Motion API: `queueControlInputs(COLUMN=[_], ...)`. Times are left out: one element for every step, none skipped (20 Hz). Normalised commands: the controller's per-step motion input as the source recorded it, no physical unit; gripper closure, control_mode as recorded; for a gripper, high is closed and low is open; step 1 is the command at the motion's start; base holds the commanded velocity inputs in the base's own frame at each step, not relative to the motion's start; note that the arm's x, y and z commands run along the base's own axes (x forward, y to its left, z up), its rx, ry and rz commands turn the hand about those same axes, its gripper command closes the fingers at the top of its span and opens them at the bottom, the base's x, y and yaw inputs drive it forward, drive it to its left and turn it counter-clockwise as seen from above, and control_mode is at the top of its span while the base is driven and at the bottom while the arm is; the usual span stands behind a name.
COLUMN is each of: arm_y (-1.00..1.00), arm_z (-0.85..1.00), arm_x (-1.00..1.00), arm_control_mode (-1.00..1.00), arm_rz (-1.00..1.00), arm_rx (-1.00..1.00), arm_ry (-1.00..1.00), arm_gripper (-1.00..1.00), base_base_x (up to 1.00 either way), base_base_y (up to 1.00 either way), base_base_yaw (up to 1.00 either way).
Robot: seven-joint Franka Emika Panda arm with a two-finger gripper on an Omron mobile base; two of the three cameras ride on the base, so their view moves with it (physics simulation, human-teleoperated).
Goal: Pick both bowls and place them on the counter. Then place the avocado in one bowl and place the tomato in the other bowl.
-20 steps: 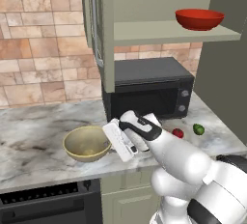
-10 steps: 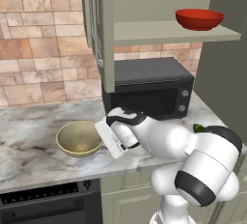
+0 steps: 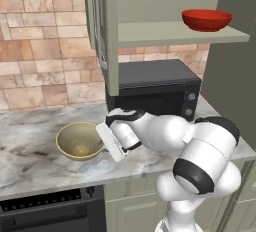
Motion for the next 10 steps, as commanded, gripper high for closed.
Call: queueControlInputs(arm_y=[0.00, 0.04, 0.03, 0.00, -0.03, -0.03, 0.00, 0.00, 0.00, 0.00], arm_z=[0.00, 0.00, 0.05, 0.05, 0.08, 0.05, 0.04, 0.02, 0.02, 0.05], arm_x=[0.00, 0.00, 0.00, 0.00, -0.09, -0.12, -0.12, -0.09, -0.03, -0.03], arm_control_mode=[-1.00, -1.00, -1.00, -1.00, -1.00, -1.00, -1.00, -1.00, -1.00, -1.00], arm_rz=[-0.01, -0.02, -0.02, -0.02, 0.00, 0.00, 0.00, -0.01, -0.01, 0.00], arm_rx=[-0.01, -0.01, -0.02, -0.01, 0.00, 0.00, 0.00, 0.00, 0.00, 0.00], arm_ry=[0.00, 0.00, 0.00, 0.00, 0.00, 0.00, 0.00, 0.00, 0.00, 0.00], arm_gripper=[1.00, -1.00, -1.00, -1.00, -1.00, -1.00, -1.00, -1.00, -1.00, -1.00], base_base_x=[0.00, 0.00, 0.00, 0.00, 0.00, 0.00, 0.00, 0.00, 0.00, 0.00], base_base_y=[0.00, 0.00, 0.00, 0.00, 0.00, 0.00, 0.00, 0.00, 0.00, 0.00], base_base_yaw=[0.00, 0.00, 0.00, 0.00, 0.00, 0.00, 0.00, 0.00, 0.00, 0.00])
